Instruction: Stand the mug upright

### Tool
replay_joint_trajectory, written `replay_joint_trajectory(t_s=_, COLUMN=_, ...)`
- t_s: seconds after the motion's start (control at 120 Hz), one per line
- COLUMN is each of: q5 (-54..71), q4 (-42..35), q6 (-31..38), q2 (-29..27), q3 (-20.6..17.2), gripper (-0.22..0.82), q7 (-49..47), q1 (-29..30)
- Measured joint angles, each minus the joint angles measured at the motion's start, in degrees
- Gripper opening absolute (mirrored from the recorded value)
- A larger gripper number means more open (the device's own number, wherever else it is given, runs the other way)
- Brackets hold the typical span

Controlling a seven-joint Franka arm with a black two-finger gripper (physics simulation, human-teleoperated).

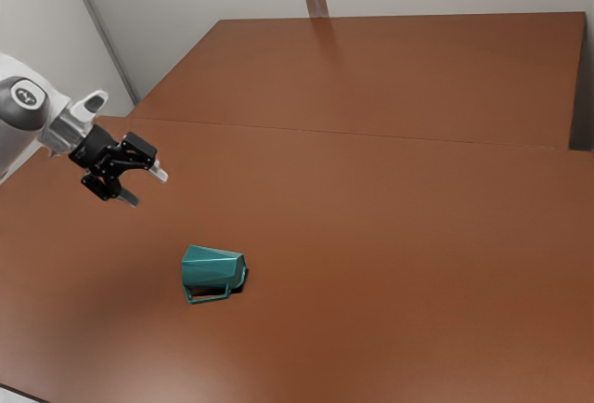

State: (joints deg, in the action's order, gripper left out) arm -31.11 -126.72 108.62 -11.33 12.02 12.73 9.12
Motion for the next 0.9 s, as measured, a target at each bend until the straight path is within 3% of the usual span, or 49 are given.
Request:
replay_joint_trajectory(t_s=0.467, q5=-17.6, q4=-11.2, q6=5.8, q2=2.1, q3=3.6, gripper=0.59, q7=21.5, q1=3.0)
replay_joint_trajectory(t_s=0.9, q5=-22.6, q4=-15.6, q6=7.5, q2=6.3, q3=4.0, gripper=0.59, q7=33.8, q1=3.9)
